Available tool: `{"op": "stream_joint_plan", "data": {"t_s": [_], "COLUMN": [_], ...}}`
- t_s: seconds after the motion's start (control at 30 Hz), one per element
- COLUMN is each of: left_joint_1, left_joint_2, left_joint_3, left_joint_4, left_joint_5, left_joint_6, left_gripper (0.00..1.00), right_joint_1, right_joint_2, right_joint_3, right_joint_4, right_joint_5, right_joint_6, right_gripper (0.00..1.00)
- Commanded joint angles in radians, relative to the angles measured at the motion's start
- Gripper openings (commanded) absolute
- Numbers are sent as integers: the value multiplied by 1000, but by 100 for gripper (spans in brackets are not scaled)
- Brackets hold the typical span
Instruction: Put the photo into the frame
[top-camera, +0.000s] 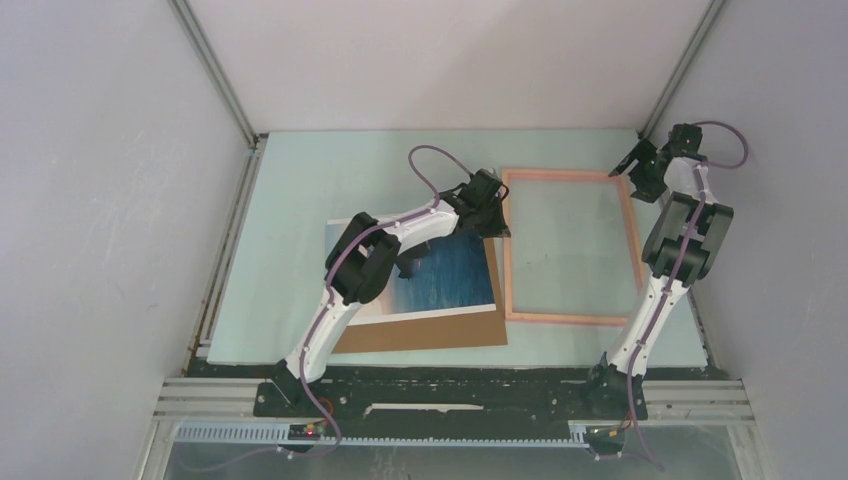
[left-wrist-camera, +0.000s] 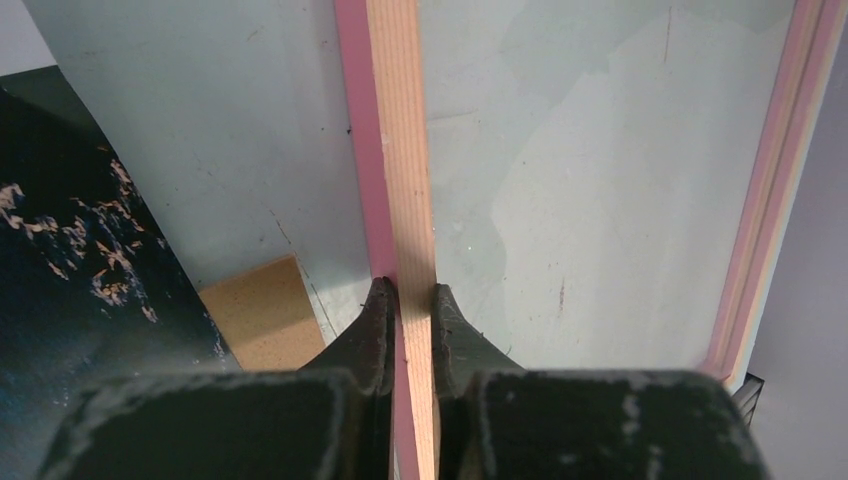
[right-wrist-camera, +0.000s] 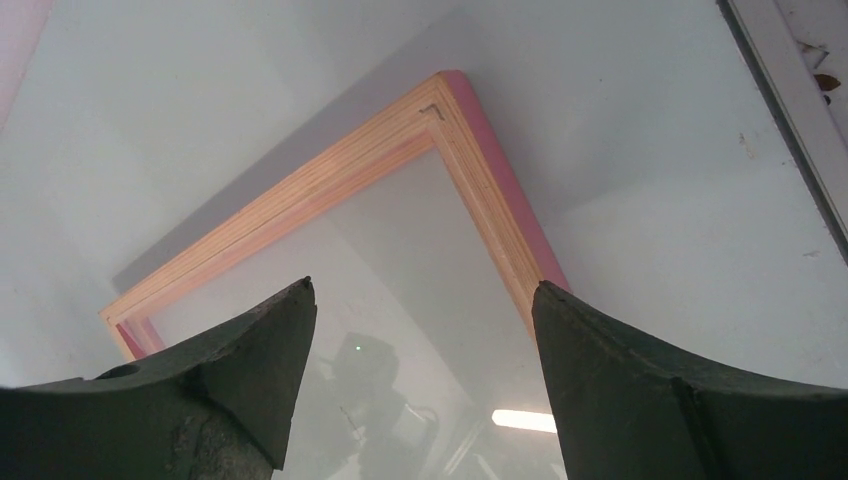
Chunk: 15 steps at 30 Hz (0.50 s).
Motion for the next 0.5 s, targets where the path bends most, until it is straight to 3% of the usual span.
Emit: {"op": "stream_joint_plan", "data": {"t_s": [0.0,0.47], "left_joint_1": [6,6], "left_joint_2": [16,14], "left_joint_3": [-7,-11], "left_joint_4": [36,42], "left_joint_5": [8,14], "left_joint_6": [3,0], "left_gripper": [0,0], "right_joint_1": [12,20], "right_joint_2": [-6,78], "right_joint_3": [45,116], "right_joint_4": [3,-50], "right_joint_5": [-20,-29], "right_joint_6": [4,7], "right_gripper": [86,85]}}
